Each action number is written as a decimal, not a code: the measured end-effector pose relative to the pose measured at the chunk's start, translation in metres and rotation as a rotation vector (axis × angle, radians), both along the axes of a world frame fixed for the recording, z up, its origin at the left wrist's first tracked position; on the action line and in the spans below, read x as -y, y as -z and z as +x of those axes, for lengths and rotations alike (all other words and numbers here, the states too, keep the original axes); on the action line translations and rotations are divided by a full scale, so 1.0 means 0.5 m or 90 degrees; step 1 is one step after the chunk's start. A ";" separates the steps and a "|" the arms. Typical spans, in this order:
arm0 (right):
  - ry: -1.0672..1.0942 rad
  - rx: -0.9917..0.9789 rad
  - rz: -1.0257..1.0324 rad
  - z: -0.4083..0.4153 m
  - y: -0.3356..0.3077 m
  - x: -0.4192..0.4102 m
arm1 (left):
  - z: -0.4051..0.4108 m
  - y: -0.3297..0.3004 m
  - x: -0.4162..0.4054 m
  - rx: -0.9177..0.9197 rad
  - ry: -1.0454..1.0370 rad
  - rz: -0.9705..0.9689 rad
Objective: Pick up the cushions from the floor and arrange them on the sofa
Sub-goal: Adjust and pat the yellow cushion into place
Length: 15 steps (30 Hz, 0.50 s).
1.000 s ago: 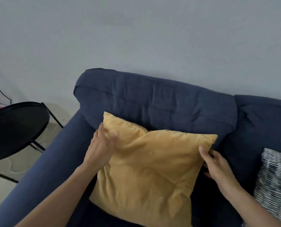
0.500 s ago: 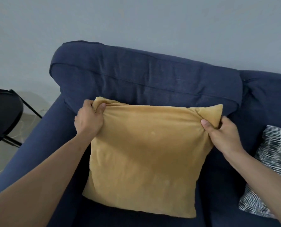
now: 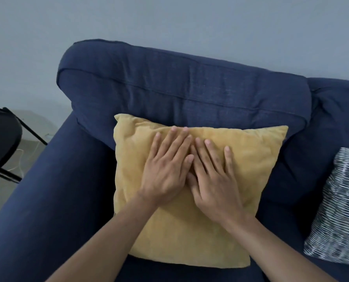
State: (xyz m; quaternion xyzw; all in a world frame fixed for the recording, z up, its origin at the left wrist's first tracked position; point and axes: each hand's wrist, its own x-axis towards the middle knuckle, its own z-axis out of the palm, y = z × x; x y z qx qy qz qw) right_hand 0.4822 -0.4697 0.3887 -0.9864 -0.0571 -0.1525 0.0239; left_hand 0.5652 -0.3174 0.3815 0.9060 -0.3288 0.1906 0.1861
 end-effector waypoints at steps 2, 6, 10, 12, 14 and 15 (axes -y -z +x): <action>0.044 -0.002 -0.038 0.018 0.015 0.031 | 0.029 0.025 -0.036 -0.010 -0.042 0.047; 0.162 0.032 -0.086 0.033 0.029 0.134 | 0.099 0.061 -0.135 -0.050 -0.135 0.077; 0.237 0.084 -0.013 0.006 0.034 0.175 | 0.094 0.074 -0.186 -0.110 -0.206 -0.005; 0.233 0.120 0.047 -0.018 0.023 0.140 | 0.050 0.058 -0.174 -0.091 -0.236 -0.087; 0.161 0.134 0.071 -0.053 0.025 0.070 | -0.020 0.043 -0.134 -0.054 -0.216 -0.130; 0.106 0.126 0.067 -0.072 0.037 0.032 | -0.060 0.043 -0.104 -0.036 -0.178 -0.135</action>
